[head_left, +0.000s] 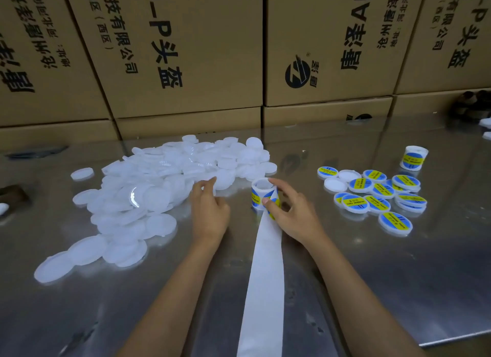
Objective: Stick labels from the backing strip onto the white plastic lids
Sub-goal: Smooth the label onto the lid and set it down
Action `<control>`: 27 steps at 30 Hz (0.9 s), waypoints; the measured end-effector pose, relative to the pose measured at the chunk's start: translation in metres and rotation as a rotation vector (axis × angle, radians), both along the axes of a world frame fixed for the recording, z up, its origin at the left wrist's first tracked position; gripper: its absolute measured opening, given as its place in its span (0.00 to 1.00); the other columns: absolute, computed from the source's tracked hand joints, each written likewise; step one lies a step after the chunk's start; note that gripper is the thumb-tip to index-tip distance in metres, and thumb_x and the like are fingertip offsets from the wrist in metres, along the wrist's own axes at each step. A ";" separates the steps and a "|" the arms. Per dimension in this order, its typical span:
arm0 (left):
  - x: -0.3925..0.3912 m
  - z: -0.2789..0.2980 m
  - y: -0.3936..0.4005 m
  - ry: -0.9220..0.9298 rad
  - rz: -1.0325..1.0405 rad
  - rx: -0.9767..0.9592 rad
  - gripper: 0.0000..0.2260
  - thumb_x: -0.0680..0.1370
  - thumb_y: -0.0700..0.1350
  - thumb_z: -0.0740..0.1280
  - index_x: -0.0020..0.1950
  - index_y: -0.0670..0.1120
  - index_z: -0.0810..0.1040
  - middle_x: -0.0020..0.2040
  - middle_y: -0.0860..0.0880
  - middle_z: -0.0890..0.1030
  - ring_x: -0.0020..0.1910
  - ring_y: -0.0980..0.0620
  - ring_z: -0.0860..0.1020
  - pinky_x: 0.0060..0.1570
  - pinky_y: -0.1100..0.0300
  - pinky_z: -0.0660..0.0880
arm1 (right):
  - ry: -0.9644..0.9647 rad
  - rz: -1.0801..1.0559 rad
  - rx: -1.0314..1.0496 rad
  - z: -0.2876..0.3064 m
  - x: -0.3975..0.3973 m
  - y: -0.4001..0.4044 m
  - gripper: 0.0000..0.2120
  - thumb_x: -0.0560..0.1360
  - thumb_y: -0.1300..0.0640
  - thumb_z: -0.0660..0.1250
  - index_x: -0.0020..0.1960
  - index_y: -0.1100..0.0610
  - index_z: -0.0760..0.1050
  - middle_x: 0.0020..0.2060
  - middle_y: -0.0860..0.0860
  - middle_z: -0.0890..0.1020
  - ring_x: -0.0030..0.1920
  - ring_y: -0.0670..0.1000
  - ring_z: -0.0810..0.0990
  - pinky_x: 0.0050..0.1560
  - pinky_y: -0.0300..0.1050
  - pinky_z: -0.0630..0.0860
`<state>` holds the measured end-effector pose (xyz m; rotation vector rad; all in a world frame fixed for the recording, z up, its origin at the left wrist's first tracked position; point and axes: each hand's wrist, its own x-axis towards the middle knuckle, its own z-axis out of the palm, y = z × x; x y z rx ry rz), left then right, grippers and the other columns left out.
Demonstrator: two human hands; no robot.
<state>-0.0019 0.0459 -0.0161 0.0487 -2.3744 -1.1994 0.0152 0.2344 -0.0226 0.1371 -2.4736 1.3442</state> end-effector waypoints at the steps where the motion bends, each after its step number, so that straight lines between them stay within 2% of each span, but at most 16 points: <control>1: -0.005 0.002 -0.006 -0.025 0.042 -0.087 0.22 0.80 0.34 0.60 0.74 0.39 0.70 0.69 0.41 0.69 0.70 0.43 0.66 0.69 0.52 0.65 | 0.005 -0.005 0.008 0.000 0.000 0.000 0.19 0.76 0.47 0.68 0.67 0.41 0.73 0.50 0.42 0.82 0.53 0.49 0.78 0.64 0.58 0.71; 3: -0.014 0.005 -0.018 -0.069 0.091 -0.264 0.20 0.83 0.39 0.60 0.75 0.37 0.68 0.68 0.38 0.68 0.69 0.41 0.65 0.68 0.51 0.66 | -0.005 -0.012 -0.007 0.000 0.001 -0.001 0.17 0.76 0.47 0.68 0.65 0.41 0.74 0.47 0.44 0.82 0.52 0.50 0.79 0.64 0.57 0.71; 5: -0.020 0.007 -0.022 -0.088 0.099 -0.388 0.20 0.84 0.43 0.61 0.74 0.36 0.69 0.65 0.38 0.69 0.66 0.40 0.66 0.66 0.49 0.68 | -0.017 -0.010 -0.032 0.001 0.002 0.000 0.16 0.76 0.47 0.68 0.64 0.40 0.75 0.48 0.45 0.83 0.54 0.49 0.79 0.65 0.56 0.71; 8: -0.027 0.007 -0.022 -0.079 0.091 -0.457 0.17 0.83 0.43 0.62 0.69 0.35 0.73 0.62 0.38 0.70 0.63 0.40 0.68 0.63 0.48 0.70 | -0.027 -0.004 -0.039 0.001 0.002 0.000 0.16 0.76 0.47 0.67 0.64 0.40 0.74 0.49 0.44 0.83 0.55 0.50 0.79 0.66 0.56 0.71; 12: -0.030 0.007 -0.022 -0.023 0.118 -0.404 0.13 0.81 0.40 0.66 0.63 0.35 0.78 0.59 0.40 0.71 0.61 0.42 0.69 0.57 0.49 0.73 | -0.038 -0.011 -0.046 0.003 0.002 0.000 0.17 0.76 0.48 0.67 0.64 0.39 0.74 0.48 0.44 0.83 0.53 0.49 0.79 0.66 0.56 0.71; 15: -0.028 0.006 -0.025 0.021 0.108 -0.332 0.14 0.80 0.38 0.68 0.65 0.38 0.79 0.60 0.43 0.73 0.63 0.45 0.69 0.57 0.53 0.72 | -0.040 -0.010 -0.052 0.004 0.003 0.000 0.17 0.76 0.49 0.67 0.64 0.40 0.74 0.49 0.44 0.83 0.54 0.49 0.79 0.66 0.55 0.70; 18: -0.027 0.004 -0.027 0.052 0.114 -0.260 0.13 0.78 0.38 0.70 0.62 0.41 0.81 0.61 0.44 0.75 0.64 0.46 0.70 0.58 0.53 0.72 | -0.044 -0.014 -0.052 0.005 0.003 0.000 0.16 0.76 0.50 0.68 0.63 0.40 0.75 0.46 0.43 0.83 0.52 0.48 0.79 0.65 0.55 0.71; 22: -0.025 0.004 -0.025 0.071 0.121 -0.200 0.09 0.77 0.45 0.73 0.54 0.43 0.83 0.60 0.44 0.77 0.64 0.46 0.70 0.58 0.56 0.70 | -0.051 -0.022 -0.059 0.006 0.004 0.000 0.16 0.75 0.49 0.68 0.63 0.40 0.75 0.47 0.44 0.83 0.51 0.48 0.79 0.64 0.54 0.72; 25: -0.025 0.002 -0.021 0.051 0.127 -0.186 0.10 0.79 0.50 0.71 0.48 0.44 0.82 0.61 0.44 0.77 0.64 0.46 0.69 0.59 0.56 0.69 | -0.060 -0.017 -0.070 0.006 0.004 0.000 0.16 0.75 0.50 0.68 0.62 0.40 0.76 0.48 0.44 0.83 0.51 0.49 0.80 0.63 0.54 0.73; 27: -0.025 0.001 -0.021 0.027 0.133 -0.211 0.09 0.80 0.50 0.70 0.48 0.44 0.81 0.62 0.44 0.77 0.65 0.46 0.69 0.60 0.55 0.69 | -0.060 -0.017 -0.071 0.006 0.004 0.000 0.16 0.75 0.50 0.68 0.62 0.40 0.76 0.48 0.44 0.83 0.51 0.48 0.80 0.63 0.54 0.74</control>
